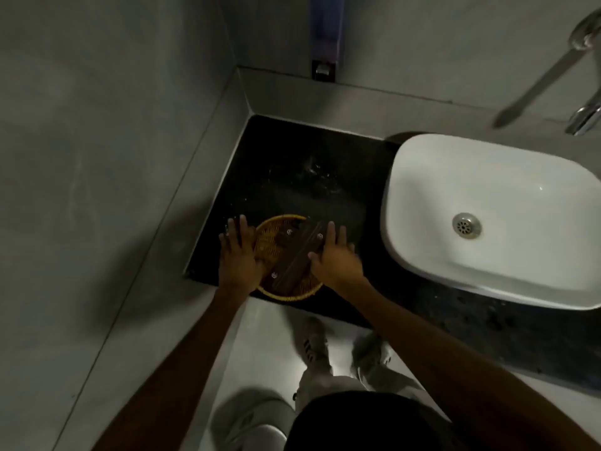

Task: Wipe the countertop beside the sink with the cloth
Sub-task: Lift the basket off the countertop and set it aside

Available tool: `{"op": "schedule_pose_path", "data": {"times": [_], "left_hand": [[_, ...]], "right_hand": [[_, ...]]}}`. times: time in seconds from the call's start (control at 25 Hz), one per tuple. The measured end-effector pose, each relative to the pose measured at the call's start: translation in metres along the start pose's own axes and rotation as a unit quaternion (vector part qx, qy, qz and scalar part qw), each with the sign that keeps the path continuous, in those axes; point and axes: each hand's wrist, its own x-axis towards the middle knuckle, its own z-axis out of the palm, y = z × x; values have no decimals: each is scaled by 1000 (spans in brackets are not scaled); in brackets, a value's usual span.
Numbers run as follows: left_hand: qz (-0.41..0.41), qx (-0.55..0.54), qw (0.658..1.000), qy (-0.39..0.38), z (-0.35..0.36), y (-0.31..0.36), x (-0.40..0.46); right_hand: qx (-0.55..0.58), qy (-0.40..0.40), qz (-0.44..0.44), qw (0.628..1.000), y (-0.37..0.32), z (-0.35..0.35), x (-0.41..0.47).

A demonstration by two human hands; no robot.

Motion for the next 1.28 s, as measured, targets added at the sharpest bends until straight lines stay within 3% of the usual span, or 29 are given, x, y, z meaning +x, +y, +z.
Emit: {"op": "schedule_pose_path", "data": {"times": [0.16,0.32,0.44,0.64,0.92,1.12,1.28], "left_hand": [[-46,-110,993,1,-9,8,9],[-33,-158,984,72,-9,35,-32],[-37,-210,975,68,7,67,-86],[58,-216,972,79,59,132,-179],[103,-219,970,-38,110,232,-189],[119,-196,970,-82,126,268,-161],[78,-234,965,-89,133,277,-144]], "right_hand": [[70,0,4,998,-4,-1,1],[86,-2,-5,996,17,-23,-27],[105,31,-31,993,64,-33,-72],[128,49,-8,991,170,-39,-157],[118,100,64,986,278,-59,-204],[157,133,113,972,301,-62,-203],[192,154,172,954,304,-65,-195]]}}
